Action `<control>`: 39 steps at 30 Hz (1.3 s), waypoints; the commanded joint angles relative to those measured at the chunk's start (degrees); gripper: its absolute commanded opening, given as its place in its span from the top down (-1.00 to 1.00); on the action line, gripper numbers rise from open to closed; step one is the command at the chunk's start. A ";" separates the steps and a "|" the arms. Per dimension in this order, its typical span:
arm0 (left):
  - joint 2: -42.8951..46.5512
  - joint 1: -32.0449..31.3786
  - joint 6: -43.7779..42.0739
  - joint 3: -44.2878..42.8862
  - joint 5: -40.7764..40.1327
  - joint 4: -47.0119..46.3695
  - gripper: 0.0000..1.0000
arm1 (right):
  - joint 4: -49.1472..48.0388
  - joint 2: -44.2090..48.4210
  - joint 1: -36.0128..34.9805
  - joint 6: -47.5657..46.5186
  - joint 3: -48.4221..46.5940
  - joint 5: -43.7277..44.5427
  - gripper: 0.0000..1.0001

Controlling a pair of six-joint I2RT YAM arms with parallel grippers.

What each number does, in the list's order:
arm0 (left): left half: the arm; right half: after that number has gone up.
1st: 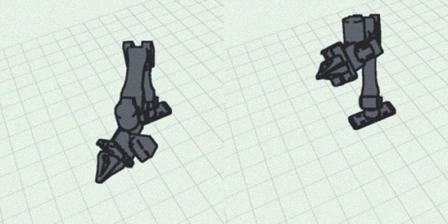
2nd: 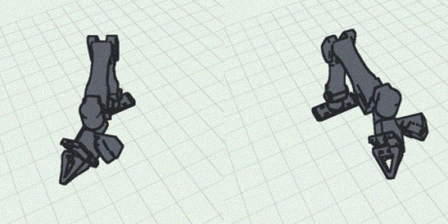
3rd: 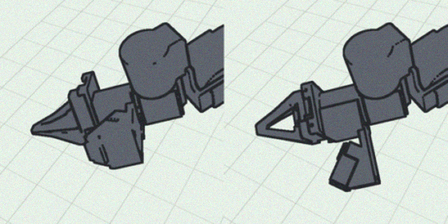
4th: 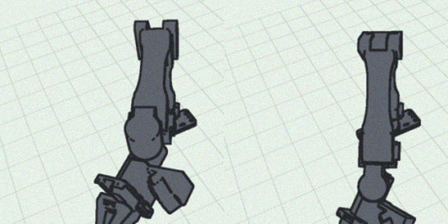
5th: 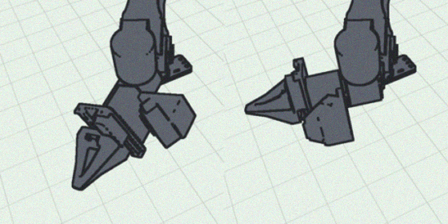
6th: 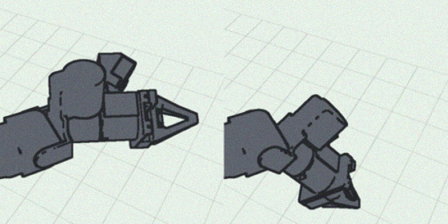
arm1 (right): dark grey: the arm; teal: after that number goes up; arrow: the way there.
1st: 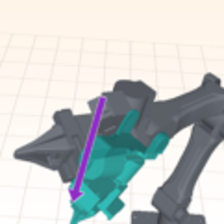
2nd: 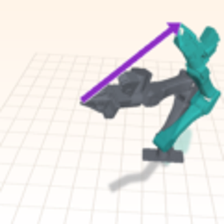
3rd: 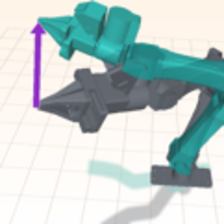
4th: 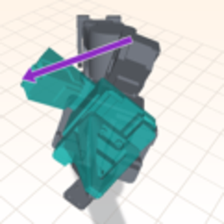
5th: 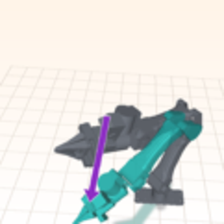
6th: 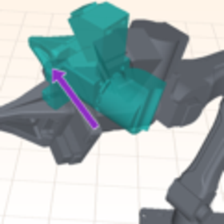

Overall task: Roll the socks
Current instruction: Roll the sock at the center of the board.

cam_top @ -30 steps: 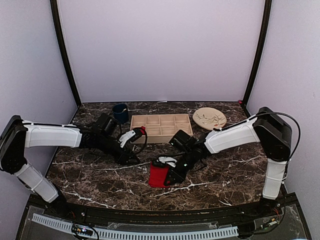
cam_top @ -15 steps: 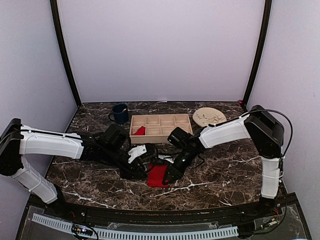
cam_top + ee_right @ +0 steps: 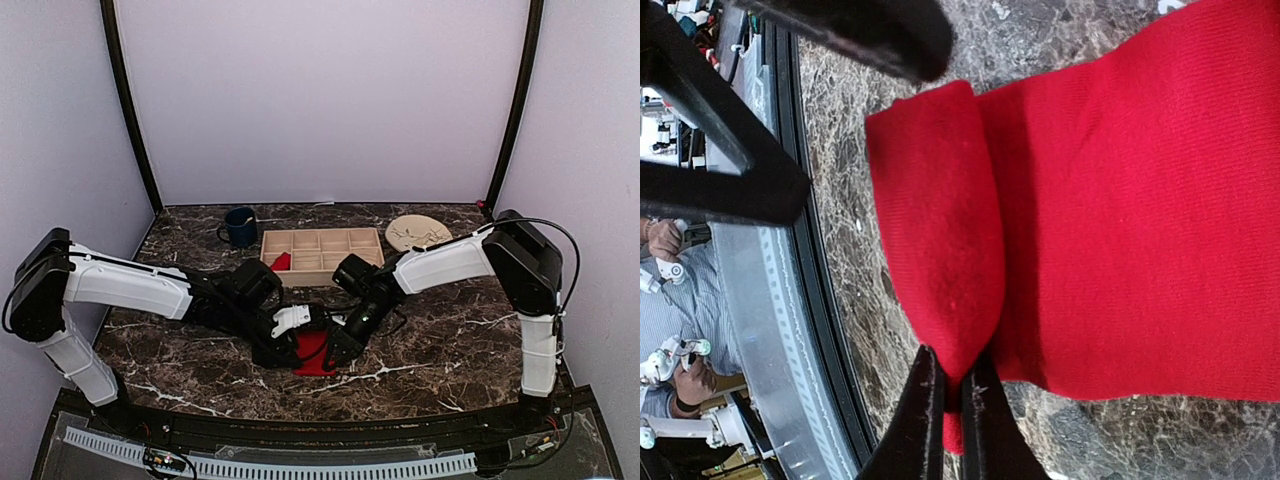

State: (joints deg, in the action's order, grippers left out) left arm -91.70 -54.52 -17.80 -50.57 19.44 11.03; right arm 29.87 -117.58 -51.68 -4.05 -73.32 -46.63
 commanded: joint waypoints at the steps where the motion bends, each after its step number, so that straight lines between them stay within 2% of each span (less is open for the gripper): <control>1: -1.88 -0.31 -2.54 -2.71 0.16 1.82 0.00 | 0.80 -0.97 0.25 -0.69 -1.53 -1.69 0.97; 18: -7.07 -1.73 -3.01 -4.66 1.39 3.06 0.09 | 2.74 -2.32 0.26 -1.75 -3.85 -3.11 0.97; 26: -7.61 -1.81 -2.94 -4.80 1.29 3.24 0.28 | 2.66 -2.44 0.26 -1.75 -3.72 -3.32 0.97; 36: -9.37 -2.15 -2.55 -5.31 3.80 4.93 0.33 | 2.73 -2.83 0.21 -1.75 -4.77 -4.25 0.97; 39: -10.25 -2.24 -2.41 -5.74 4.72 5.79 0.49 | 2.74 -2.87 0.26 -1.75 -4.90 -4.41 0.97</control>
State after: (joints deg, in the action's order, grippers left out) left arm -100.14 -55.79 -19.86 -55.05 22.04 13.45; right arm 33.67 -120.03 -51.64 -5.80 -75.55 -48.42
